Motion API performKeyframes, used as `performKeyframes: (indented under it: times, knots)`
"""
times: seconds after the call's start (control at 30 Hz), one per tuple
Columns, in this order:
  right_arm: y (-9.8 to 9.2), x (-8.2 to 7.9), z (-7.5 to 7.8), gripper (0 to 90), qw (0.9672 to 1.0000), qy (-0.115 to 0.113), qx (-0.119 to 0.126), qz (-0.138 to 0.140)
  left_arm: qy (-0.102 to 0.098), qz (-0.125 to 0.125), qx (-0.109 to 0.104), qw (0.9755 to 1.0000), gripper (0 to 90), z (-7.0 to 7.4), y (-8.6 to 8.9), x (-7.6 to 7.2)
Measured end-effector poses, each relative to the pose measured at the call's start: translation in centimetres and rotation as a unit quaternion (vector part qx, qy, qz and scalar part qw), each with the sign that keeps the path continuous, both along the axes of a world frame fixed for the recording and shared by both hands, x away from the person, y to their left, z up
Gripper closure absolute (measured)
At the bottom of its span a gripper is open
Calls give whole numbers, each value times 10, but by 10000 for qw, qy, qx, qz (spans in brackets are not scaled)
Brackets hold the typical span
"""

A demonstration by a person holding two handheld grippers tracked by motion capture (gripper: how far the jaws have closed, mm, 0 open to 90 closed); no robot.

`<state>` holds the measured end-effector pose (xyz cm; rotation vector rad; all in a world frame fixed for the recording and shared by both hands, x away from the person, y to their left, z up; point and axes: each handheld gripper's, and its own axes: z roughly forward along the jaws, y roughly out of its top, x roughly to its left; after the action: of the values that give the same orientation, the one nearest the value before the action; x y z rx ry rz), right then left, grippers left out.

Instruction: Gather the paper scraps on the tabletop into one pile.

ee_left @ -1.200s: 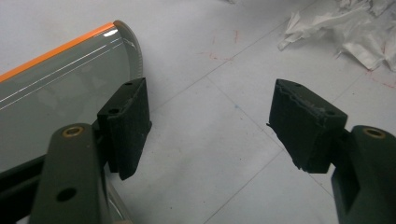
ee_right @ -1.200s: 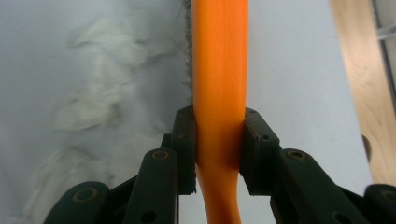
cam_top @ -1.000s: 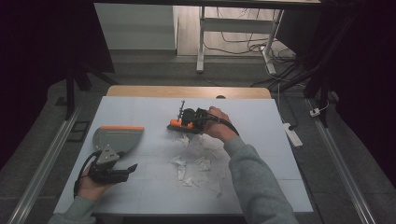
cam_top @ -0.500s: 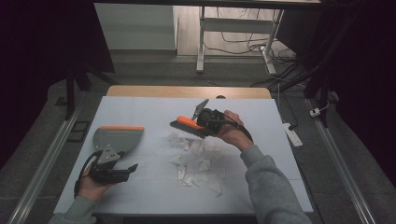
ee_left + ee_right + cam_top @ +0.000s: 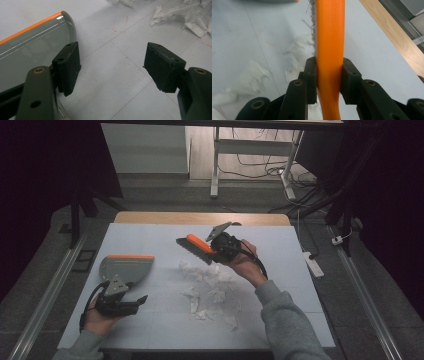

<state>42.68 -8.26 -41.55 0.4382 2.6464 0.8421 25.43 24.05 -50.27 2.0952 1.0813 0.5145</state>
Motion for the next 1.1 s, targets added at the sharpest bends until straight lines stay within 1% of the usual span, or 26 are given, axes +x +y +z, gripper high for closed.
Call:
performKeyframes:
  times: [0.13, 0.23, 0.3, 0.4, 0.5, 0.6, 0.63, 0.7, 0.73, 0.83, 0.87, 0.9, 0.93, 0.97, 1.0, 1.07, 1.1]
  knots:
    - [14, -1, -4, 699, 9998, 113, 125, 76, 2, 4, -6, 10000, 301, 0, 0, 0]
    - [25, 1, -11, 699, 9996, 221, 182, 53, -3, 7, -6, 10000, 301, 0, 0, 0]
    - [33, 3, -15, 699, 9992, 306, 251, 0, -9, 12, -8, 10000, 302, 0, 0, -1]
    - [44, 8, -22, 699, 9980, 438, 430, -162, -9, 22, -10, 10000, 302, -1, 0, 0]
    - [54, 14, -30, 699, 9954, 631, 636, -347, -1, 14, -10, 10000, 302, -1, 0, 0]
    - [62, 21, -39, 699, 9880, 1027, 1007, -566, 2, 6, -8, 10000, 302, -1, 1, 0]
    - [63, 23, -42, 699, 9858, 1111, 1098, -618, 4, 2, -6, 10000, 302, -1, 1, 0]
    - [68, 26, -48, 699, 9804, 1340, 1259, -710, 8, -4, -1, 10000, 302, -1, 0, 0]
    - [70, 28, -52, 699, 9784, 1428, 1283, -766, 7, -4, -2, 10000, 302, -1, 0, 0]
    - [72, 33, -63, 699, 9732, 1660, 1256, -981, 9, -12, 3, 10000, 302, -2, 0, 0]
    - [71, 35, -66, 700, 9718, 1718, 1207, -1069, 7, -11, 2, 10000, 302, -1, 0, -1]
    - [69, 36, -68, 700, 9713, 1703, 1158, -1190, 4, -14, -9, 10000, 303, -2, 1, -1]
    - [65, 37, -68, 700, 9697, 1751, 1117, -1285, 3, -13, -9, 10000, 304, -2, 1, -1]
    - [60, 38, -68, 700, 9672, 1840, 1106, -1356, 2, -10, -15, 10000, 304, -2, 1, -1]
    - [54, 38, -68, 700, 9654, 1886, 1096, -1426, 5, -12, -14, 10000, 304, -2, 1, -1]
    - [39, 35, -66, 700, 9645, 1876, 1016, -1554, 5, -21, -14, 10000, 305, -2, 1, -1]
    - [31, 34, -66, 700, 9626, 1925, 1017, -1614, 7, -23, -11, 10000, 304, -2, 1, 0]
